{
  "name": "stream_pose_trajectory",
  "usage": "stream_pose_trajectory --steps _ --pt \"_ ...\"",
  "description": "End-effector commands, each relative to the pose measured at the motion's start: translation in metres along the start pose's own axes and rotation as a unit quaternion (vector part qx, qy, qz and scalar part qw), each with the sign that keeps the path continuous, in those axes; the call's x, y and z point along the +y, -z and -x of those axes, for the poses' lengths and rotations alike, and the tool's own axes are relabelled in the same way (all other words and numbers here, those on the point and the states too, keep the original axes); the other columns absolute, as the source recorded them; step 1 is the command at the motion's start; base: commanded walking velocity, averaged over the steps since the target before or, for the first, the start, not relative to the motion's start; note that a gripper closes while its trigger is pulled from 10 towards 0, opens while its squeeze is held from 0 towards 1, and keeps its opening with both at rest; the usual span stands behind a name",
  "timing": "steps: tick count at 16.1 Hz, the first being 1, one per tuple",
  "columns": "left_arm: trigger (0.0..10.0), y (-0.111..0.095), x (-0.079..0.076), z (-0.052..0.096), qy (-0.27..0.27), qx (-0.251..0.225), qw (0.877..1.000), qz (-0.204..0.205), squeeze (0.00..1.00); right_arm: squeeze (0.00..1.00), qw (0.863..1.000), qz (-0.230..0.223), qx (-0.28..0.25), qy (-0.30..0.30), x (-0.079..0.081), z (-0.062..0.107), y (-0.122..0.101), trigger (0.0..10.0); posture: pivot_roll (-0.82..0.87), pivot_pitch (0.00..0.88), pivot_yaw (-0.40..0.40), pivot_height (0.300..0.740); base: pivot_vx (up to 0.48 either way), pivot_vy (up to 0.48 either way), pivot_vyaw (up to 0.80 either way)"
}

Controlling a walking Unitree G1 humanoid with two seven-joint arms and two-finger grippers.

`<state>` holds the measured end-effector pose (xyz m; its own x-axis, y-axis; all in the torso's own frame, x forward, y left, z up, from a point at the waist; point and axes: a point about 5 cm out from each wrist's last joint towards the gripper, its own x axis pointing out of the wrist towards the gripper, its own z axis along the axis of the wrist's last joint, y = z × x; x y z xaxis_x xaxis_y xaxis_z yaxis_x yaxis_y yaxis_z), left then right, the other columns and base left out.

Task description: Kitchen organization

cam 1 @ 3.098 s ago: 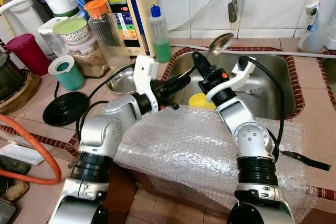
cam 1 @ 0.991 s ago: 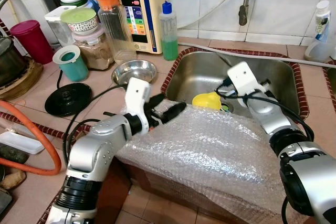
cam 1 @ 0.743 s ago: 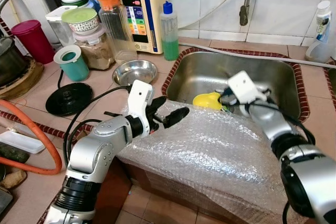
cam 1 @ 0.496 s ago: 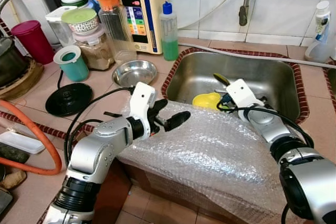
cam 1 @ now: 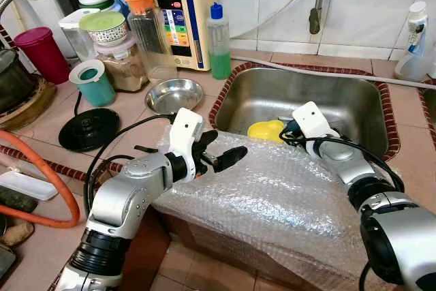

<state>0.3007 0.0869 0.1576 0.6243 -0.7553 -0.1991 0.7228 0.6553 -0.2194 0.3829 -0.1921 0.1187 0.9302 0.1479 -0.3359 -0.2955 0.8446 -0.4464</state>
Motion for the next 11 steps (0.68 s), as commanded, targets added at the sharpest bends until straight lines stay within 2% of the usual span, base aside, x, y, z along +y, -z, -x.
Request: stream_pose_trajectory --steps 1,3,4,6,8,9,10,11 --pt "10.0 -0.006 0.006 0.001 -0.021 -0.01 1.0 -0.013 1.0 1.0 1.0 -0.022 -0.017 -0.014 0.008 -0.003 -0.009 10.0 0.21 0.0 0.133 0.74 0.0 0.0 0.0" --pt "10.0 -0.017 0.02 0.001 -0.075 -0.044 0.996 -0.016 1.0 1.0 0.996 -0.065 -0.056 -0.015 0.009 -0.004 -0.021 10.0 0.2 0.0 0.128 0.74 0.0 0.0 0.0" --pt "10.0 -0.026 0.037 0.002 -0.135 -0.074 0.988 -0.013 1.0 1.0 0.99 -0.097 -0.095 -0.027 0.014 -0.005 -0.033 10.0 0.19 0.0 0.125 0.74 0.0 0.0 0.0" --pt "10.0 -0.036 0.063 0.009 -0.245 -0.106 0.963 -0.016 1.0 1.0 0.98 -0.133 -0.143 -0.047 0.023 -0.004 -0.045 10.0 0.17 0.0 0.118 0.74 0.0 0.0 0.0" --pt "10.0 -0.03 0.083 0.016 -0.316 -0.114 0.941 0.025 1.0 1.0 0.966 -0.156 -0.196 -0.071 0.044 0.003 -0.054 10.0 0.12 0.0 0.124 0.74 0.0 0.0 0.0" --pt "10.0 -0.028 0.087 0.016 -0.324 -0.114 0.938 0.039 1.0 1.0 0.959 -0.167 -0.213 -0.082 0.053 0.008 -0.056 10.0 0.11 0.0 0.127 0.74 0.0 0.0 0.0" --pt "10.0 -0.027 0.1 0.017 -0.36 -0.118 0.923 0.069 1.0 1.0 0.952 -0.16 -0.239 -0.1 0.067 0.024 -0.059 10.0 0.07 0.0 0.138 0.74 0.0 0.0 0.0" --pt "10.0 -0.026 0.102 0.017 -0.367 -0.119 0.92 0.073 1.0 1.0 0.951 -0.164 -0.242 -0.101 0.069 0.026 -0.059 10.0 0.06 0.0 0.14 0.74 0.0 0.0 0.0"
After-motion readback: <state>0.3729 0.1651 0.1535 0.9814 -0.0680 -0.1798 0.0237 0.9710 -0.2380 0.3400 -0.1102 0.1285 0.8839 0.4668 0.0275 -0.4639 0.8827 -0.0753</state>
